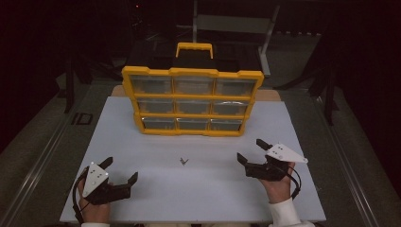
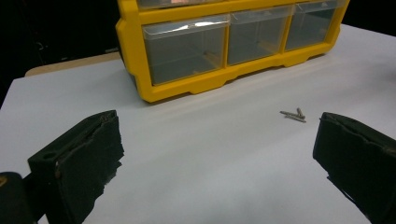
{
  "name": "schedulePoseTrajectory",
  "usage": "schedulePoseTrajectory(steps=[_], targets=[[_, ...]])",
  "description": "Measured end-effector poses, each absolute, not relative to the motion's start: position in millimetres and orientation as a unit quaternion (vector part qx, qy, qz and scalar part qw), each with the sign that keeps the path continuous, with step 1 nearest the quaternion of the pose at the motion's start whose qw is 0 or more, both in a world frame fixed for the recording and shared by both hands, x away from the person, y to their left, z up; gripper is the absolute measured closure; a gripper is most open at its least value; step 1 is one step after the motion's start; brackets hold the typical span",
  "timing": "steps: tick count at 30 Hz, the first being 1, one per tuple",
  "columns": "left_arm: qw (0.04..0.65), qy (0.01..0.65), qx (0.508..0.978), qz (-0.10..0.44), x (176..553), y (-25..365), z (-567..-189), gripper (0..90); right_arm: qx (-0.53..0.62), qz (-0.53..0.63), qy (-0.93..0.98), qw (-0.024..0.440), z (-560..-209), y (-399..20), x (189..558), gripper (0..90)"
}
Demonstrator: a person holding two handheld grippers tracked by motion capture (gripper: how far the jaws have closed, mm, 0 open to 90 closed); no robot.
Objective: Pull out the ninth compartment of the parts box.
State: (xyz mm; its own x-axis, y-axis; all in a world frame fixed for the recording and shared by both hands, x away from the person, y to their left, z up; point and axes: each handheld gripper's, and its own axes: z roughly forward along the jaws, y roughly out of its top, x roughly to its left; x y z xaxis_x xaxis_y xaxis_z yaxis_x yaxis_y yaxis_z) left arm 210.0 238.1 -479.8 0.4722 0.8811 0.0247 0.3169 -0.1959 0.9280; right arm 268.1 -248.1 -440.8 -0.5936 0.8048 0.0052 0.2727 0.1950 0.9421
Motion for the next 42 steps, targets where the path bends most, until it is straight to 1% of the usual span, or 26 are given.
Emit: schedulePoseTrajectory(steps=[20, 25, 42], targets=[[0.477, 0.418, 0.714, 0.296, 210.3, 237.4, -480.3, 1.6, 0.356, 0.514, 0.726, 0.286, -404.8, -231.5, 295.0, 10.8], [0.476, 0.418, 0.715, 0.295, 210.2, 237.4, -480.2, 1.6, 0.360, 0.516, 0.724, 0.283, -405.7, -228.9, 305.4, 10.9], [0.477, 0.417, 0.715, 0.295, 210.0, 237.7, -479.8, 1.7, 0.341, 0.497, 0.741, 0.297, -411.2, -206.1, 337.2, 13.4]])
